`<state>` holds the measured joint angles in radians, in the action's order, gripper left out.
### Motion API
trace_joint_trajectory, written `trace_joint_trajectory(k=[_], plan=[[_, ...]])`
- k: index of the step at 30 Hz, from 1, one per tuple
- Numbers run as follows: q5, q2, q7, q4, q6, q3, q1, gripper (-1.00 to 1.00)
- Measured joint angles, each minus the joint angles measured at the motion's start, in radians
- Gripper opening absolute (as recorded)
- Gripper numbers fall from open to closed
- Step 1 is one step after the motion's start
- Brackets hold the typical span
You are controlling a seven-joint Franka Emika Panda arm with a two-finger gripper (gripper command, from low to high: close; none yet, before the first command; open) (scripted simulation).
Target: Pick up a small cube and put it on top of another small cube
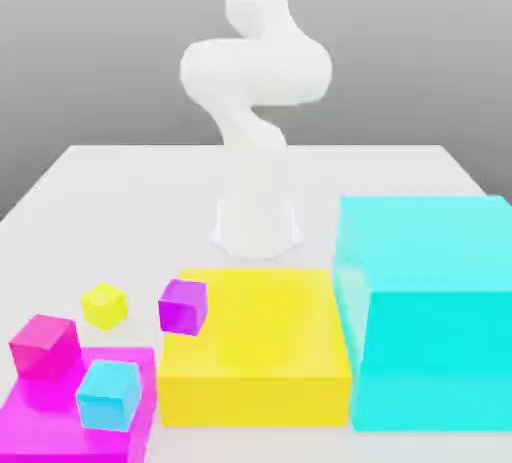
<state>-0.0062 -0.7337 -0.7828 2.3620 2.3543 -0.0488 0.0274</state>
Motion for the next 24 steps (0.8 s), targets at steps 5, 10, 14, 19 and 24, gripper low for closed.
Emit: trace_joint_trajectory(k=[5,10,14,19,24], plan=[[-0.014,0.16,0.041,0.141,0.127,-0.111,0.067,0.0],[-0.03,0.321,0.08,0.282,0.254,-0.219,0.138,0.0],[-0.044,0.468,0.114,0.403,0.367,-0.303,0.211,0.0],[-0.022,0.697,0.189,0.54,0.535,-0.403,0.314,0.0],[0.19,0.827,0.352,0.526,0.628,-0.302,0.369,0.0]])
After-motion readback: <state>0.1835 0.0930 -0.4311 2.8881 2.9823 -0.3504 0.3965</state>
